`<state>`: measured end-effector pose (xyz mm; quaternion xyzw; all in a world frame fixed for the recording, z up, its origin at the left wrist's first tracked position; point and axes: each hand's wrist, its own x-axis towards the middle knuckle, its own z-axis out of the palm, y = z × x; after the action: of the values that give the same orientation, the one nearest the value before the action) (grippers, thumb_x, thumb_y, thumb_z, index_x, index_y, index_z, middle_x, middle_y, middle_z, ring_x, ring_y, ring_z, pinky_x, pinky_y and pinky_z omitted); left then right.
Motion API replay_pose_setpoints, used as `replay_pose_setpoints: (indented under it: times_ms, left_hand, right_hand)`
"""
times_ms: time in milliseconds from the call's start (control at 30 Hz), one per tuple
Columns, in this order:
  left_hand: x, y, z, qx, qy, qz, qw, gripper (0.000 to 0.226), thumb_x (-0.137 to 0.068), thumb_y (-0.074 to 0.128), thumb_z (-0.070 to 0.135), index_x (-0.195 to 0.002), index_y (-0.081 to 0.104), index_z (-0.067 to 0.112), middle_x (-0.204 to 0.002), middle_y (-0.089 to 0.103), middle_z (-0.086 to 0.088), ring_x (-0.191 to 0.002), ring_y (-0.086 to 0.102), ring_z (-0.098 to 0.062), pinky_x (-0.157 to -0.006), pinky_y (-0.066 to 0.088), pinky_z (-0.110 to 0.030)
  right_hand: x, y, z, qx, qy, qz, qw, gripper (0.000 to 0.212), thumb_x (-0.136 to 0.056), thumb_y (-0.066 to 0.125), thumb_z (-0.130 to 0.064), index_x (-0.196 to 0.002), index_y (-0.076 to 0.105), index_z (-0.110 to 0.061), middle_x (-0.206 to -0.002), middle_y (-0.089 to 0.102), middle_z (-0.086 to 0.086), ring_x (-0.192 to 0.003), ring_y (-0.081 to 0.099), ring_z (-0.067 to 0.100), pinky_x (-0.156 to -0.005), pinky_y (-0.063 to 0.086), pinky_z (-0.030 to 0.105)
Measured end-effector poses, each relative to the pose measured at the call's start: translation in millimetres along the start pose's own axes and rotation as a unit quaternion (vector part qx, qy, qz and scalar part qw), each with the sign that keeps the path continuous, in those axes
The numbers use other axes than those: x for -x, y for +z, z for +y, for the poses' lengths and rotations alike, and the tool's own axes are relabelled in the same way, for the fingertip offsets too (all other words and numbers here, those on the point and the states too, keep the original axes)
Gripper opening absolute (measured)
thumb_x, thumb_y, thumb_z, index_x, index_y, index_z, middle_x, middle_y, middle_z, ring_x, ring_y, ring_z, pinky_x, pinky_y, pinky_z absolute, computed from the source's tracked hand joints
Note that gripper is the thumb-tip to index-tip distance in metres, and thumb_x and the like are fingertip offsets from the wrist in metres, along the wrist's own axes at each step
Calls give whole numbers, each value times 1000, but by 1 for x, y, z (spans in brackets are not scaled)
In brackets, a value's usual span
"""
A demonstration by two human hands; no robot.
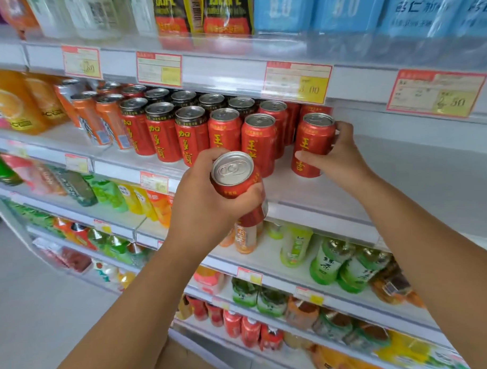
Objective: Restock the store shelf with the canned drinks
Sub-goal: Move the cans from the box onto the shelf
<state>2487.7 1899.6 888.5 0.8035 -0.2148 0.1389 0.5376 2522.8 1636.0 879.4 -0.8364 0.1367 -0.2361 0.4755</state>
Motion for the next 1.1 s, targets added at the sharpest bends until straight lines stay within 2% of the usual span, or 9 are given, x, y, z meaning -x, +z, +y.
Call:
replay_pose_setpoints:
  times_ms: [67, 233, 400, 567, 700, 767, 867, 1000, 1100]
  left_hand:
    - [-1, -2, -2, 0, -2, -3, 1000, 53, -61, 75, 48, -108, 56, 34, -94, 67, 22, -87, 63, 6, -74, 49, -15]
    - [-6, -3, -4, -3, 6, -9, 1000, 58, -60, 72, 56, -110, 56, 32, -95, 66, 21, -89, 64, 3, -76, 51, -21]
    - [-8, 3, -8, -1, -5, -11, 1000, 51, -66, 83, 40, -109, 56, 31, -93, 67, 20, -86, 64, 4, -73, 49, -15]
    - [-12, 15, -9, 1, -13, -12, 1000, 49, -63, 78, 47, -105, 54, 37, -93, 66, 22, -86, 64, 3, -75, 52, -21]
    - [-17, 21, -3, -5, -4, -8, 1000, 50, -60, 72, 56, -104, 54, 40, -95, 63, 29, -87, 62, 6, -73, 48, -12]
    - [-22, 23, 3, -4, 3, 0, 1000, 50, -60, 72, 56, -104, 55, 39, -93, 66, 24, -88, 63, 4, -76, 51, -18]
    - [-29, 36, 16, 13, 12, 12, 1000, 57, -59, 72, 59, -109, 58, 35, -96, 68, 19, -92, 65, -2, -81, 55, -35]
    - [-35, 57, 28, -9, 16, 9, 1000, 71, -57, 70, 68, -118, 55, 36, -103, 69, 15, -99, 65, -7, -84, 55, -37]
    - [-36, 61, 14, 28, 18, -49, 998, 86, -61, 77, 66, -133, 49, 29, -116, 67, 12, -107, 62, -3, -92, 52, -30]
  right_hand:
    - [-1, 2, 2, 20, 2, 12, 1000, 84, -69, 85, -26, -135, 33, -17, -131, 51, 7, -113, 55, 19, -98, 47, 38]
    - [-10, 7, -1, 50, -4, 17, 999, 75, -76, 81, -24, -135, 38, -10, -133, 53, 7, -116, 54, 21, -92, 42, 29]
    - [-20, 13, 5, 106, -12, 49, 993, 71, -71, 82, -39, -127, 47, -11, -126, 49, 8, -110, 55, 23, -94, 46, 34]
    - [-27, 18, 8, 86, 10, 43, 995, 87, -59, 80, -58, -129, 49, -15, -125, 56, 5, -110, 58, 19, -96, 49, 39]
    - [16, 11, -7, 65, -31, 80, 994, 68, -77, 74, -30, -136, 42, -16, -123, 48, 2, -115, 52, 19, -96, 44, 30]
    - [59, 6, -19, 15, -60, -22, 998, 67, -77, 68, -20, -138, 40, -25, -123, 52, -5, -115, 52, 10, -96, 39, 19]
    - [99, 9, -34, -33, -91, -183, 978, 85, -73, 75, -26, -143, 30, -38, -134, 48, -18, -124, 43, -7, -102, 34, 12]
    - [94, 14, -36, -46, -96, -72, 992, 70, -67, 83, -38, -125, 43, -42, -119, 59, -21, -104, 57, -8, -82, 46, 12]
    - [80, 7, -24, -37, -72, -23, 996, 62, -64, 84, -42, -115, 50, -39, -108, 65, -21, -95, 61, -8, -80, 47, 13]
